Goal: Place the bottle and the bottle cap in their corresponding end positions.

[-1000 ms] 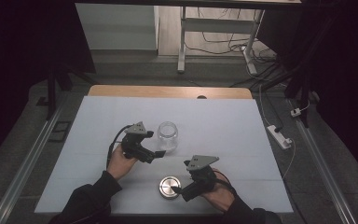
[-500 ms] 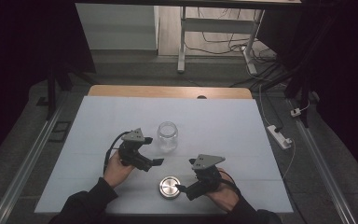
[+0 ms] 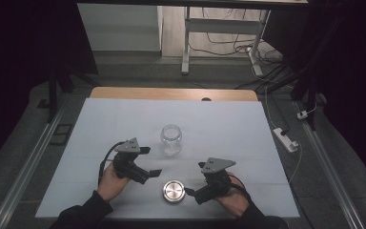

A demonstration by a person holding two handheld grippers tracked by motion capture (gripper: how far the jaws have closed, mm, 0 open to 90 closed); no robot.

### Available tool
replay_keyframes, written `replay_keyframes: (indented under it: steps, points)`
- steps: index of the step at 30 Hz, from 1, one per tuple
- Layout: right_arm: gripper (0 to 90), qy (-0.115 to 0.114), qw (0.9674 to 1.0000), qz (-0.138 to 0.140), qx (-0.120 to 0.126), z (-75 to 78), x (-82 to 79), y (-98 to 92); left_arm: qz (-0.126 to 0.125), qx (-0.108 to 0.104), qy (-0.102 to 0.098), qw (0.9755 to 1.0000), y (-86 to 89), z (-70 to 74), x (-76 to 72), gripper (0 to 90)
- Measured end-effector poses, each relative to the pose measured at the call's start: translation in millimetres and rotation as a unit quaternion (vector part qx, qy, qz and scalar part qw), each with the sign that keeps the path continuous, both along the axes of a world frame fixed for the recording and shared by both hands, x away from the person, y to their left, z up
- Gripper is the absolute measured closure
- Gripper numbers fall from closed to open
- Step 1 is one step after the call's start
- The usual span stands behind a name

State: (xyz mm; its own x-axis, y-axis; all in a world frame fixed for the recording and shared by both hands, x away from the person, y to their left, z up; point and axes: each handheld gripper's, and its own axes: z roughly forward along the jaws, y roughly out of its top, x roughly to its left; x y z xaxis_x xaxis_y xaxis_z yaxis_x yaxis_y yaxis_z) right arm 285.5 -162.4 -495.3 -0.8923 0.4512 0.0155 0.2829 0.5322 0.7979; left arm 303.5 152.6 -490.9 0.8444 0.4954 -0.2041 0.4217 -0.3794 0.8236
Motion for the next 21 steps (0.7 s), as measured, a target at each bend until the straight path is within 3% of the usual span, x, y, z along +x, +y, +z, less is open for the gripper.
replay_keyframes:
  steps: [15,21]
  points:
    - [0.0,-0.001,0.9998,-0.011,-0.015,-0.8,-2.5,-10.7,0.02,0.009,0.009,0.9997,19.1,-1.5,-22.7,0.5]
    - [0.0,-0.003,0.9997,-0.01,-0.021,-1.5,-4.1,-11.6,0.021,0.028,0.006,0.9994,19.3,-1.6,-28.3,1.0]
